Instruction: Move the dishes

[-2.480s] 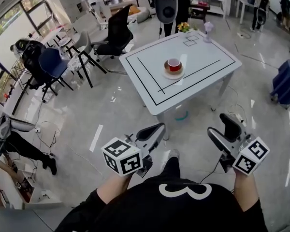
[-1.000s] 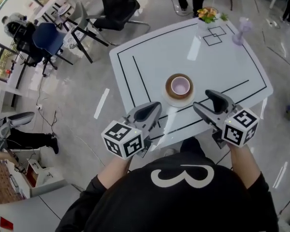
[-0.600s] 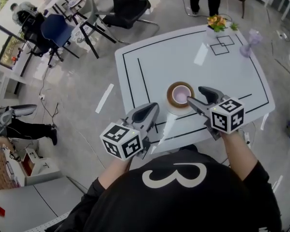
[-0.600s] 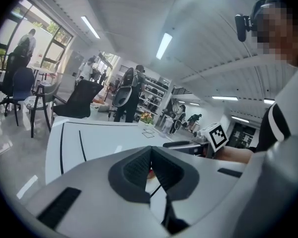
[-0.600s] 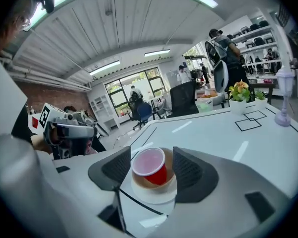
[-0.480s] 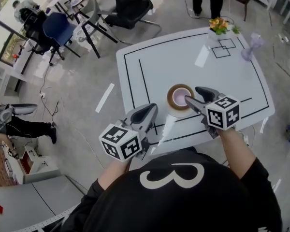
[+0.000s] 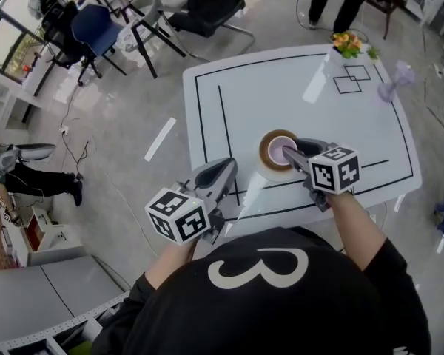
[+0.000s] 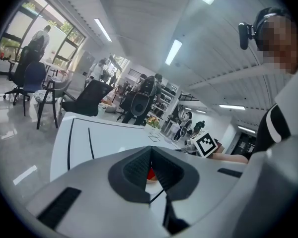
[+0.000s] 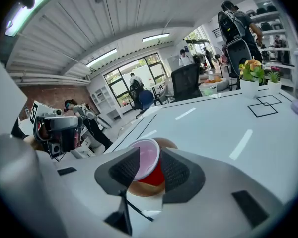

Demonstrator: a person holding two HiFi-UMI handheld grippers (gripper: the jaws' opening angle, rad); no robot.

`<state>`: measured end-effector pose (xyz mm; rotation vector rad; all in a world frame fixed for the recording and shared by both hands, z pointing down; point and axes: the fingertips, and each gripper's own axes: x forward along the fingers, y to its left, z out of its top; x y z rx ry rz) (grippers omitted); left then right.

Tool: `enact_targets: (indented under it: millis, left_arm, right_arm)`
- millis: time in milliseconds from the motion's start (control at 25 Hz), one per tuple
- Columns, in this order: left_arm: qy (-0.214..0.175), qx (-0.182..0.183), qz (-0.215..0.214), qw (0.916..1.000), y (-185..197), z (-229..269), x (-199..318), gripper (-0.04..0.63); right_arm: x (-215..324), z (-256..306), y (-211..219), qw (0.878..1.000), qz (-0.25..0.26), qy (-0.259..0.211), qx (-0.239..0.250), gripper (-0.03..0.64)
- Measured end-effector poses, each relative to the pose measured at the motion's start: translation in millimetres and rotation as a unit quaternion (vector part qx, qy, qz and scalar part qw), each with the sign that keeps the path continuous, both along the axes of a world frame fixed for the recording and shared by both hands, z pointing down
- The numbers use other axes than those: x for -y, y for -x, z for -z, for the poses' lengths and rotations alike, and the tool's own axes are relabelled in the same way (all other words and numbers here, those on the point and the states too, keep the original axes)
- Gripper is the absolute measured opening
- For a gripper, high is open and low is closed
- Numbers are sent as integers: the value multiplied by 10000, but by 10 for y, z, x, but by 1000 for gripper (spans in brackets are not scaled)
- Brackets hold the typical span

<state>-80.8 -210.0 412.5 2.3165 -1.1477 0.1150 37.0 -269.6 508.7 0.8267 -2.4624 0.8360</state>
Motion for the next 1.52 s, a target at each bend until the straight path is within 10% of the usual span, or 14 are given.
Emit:
enact_targets:
  millis: [280,1520]
  left_arm:
    - [239,-3,349,9991,174,-68,-87,3]
    - [494,-222,1052,9930,-129,-241,78,3]
  right_arm:
    - [55,-45,-73,9996,-274,3,-34,46]
    - [800,485,-543,9967,-145,-794,-10,41]
